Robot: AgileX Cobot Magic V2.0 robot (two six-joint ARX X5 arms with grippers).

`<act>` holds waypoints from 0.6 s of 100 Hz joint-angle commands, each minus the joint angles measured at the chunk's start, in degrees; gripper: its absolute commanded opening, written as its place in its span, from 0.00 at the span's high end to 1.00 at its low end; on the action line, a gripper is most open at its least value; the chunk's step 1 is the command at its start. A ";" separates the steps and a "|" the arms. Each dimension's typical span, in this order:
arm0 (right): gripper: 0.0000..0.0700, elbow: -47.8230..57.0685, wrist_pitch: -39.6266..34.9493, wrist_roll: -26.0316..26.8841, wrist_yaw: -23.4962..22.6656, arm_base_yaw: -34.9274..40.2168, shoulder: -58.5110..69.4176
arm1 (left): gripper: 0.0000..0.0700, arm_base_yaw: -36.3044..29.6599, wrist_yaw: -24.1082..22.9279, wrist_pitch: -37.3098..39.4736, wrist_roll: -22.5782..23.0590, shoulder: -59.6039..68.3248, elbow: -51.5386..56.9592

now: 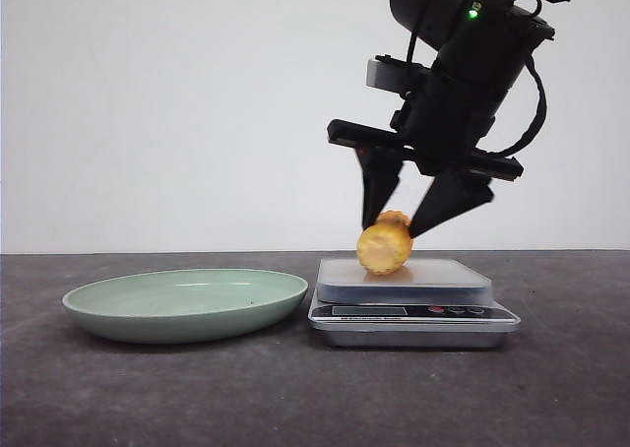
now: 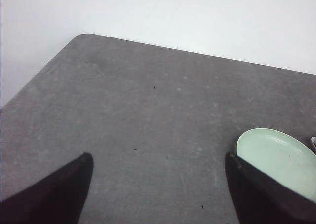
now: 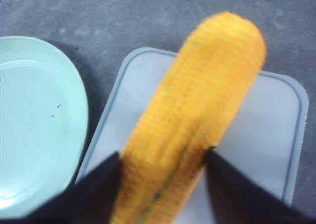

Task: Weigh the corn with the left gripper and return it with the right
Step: 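Lower the right gripper onto the corn on the scale and close, then lift the corn with the right gripper and carry it over the plate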

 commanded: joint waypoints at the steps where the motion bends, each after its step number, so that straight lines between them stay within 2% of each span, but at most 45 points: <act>1: 1.00 1.22 0.22 0.66 0.66 0.33 0.85 | 0.27 -0.26 0.02 -1.29 -0.02 0.17 0.66; 37: 1.00 2.93 -0.81 -0.61 1.44 1.11 -1.57 | 0.27 -0.26 0.02 -1.31 -0.02 0.17 0.66; 60: 1.00 11.06 -9.86 -2.95 -0.83 2.21 -3.56 | 0.27 -0.26 0.02 -1.31 -0.04 0.17 0.66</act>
